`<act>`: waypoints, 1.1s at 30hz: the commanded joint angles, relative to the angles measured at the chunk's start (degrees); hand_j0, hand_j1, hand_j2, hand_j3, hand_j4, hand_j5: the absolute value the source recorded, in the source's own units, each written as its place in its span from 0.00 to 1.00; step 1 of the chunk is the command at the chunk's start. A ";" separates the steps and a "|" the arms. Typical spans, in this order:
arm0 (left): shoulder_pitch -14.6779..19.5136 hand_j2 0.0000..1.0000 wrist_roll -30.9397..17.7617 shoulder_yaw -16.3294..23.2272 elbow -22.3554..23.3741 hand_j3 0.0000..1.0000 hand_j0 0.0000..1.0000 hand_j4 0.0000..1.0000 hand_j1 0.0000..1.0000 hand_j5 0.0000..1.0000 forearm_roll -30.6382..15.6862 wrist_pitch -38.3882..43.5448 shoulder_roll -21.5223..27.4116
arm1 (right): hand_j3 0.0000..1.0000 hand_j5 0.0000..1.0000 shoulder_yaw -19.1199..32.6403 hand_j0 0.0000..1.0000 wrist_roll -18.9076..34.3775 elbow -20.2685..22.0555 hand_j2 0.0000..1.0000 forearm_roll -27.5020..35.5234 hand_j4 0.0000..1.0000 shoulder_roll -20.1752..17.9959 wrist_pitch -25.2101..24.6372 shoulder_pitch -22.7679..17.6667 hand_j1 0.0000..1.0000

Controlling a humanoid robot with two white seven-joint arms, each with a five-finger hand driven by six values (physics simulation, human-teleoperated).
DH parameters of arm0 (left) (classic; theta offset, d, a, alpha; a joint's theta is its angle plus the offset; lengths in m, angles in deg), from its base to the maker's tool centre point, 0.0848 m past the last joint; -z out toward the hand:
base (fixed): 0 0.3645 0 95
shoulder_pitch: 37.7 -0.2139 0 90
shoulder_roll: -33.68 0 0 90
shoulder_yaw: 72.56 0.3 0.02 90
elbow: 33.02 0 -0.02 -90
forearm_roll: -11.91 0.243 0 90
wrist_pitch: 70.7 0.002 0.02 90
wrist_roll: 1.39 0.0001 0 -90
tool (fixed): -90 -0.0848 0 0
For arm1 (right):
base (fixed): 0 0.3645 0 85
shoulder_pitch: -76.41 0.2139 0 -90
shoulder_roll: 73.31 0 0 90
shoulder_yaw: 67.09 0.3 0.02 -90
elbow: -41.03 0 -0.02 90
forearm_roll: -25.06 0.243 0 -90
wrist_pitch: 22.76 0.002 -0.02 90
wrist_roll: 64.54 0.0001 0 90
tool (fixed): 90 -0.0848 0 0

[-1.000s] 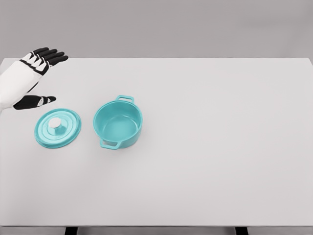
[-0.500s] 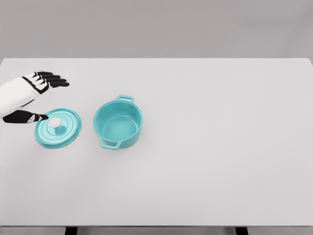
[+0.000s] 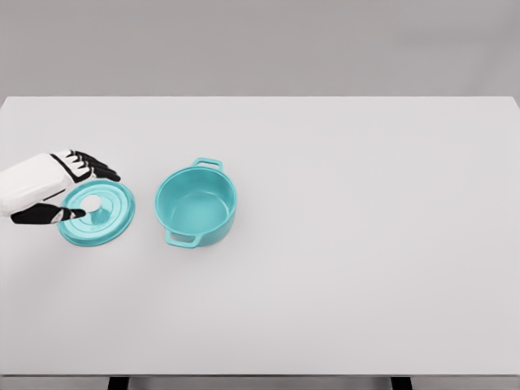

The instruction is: Cover the pot with left arm

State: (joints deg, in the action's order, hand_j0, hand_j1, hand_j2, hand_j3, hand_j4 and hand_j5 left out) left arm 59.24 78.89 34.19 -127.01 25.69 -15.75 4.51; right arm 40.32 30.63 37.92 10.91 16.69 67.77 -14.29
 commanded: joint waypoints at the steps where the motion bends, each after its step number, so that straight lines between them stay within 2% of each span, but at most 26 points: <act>1: 0.00 0.80 0.05 0.92 0.21 0.80 0.80 0.80 0.80 0.80 -0.41 0.05 0.08 | 1.00 1.00 0.00 1.00 0.01 0.03 1.00 0.00 1.00 0.00 0.00 0.00 1.00; 4: 0.09 0.80 0.05 2.41 2.23 0.80 0.80 0.80 0.80 0.80 -0.24 0.05 0.08 | 1.00 1.00 0.00 1.00 0.01 0.03 1.00 0.00 1.00 0.00 0.00 0.00 1.00; 20: 2.81 0.75 -0.04 2.50 9.87 0.75 0.75 0.75 0.75 0.75 6.71 0.05 -5.99 | 1.00 1.00 0.00 1.00 0.01 -0.06 1.00 0.00 1.00 0.00 0.00 0.00 1.00; 33: 3.25 0.75 -0.04 2.50 12.33 0.75 0.75 0.75 0.75 0.75 8.29 0.05 -8.09 | 1.00 1.00 0.00 1.00 0.01 0.03 1.00 0.00 1.00 0.00 0.00 0.00 1.00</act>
State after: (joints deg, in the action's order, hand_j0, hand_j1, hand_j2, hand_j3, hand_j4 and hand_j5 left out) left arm 62.50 78.83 36.69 -115.11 34.21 -15.74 -3.16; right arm 40.32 30.63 37.93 10.91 16.69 67.77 -14.29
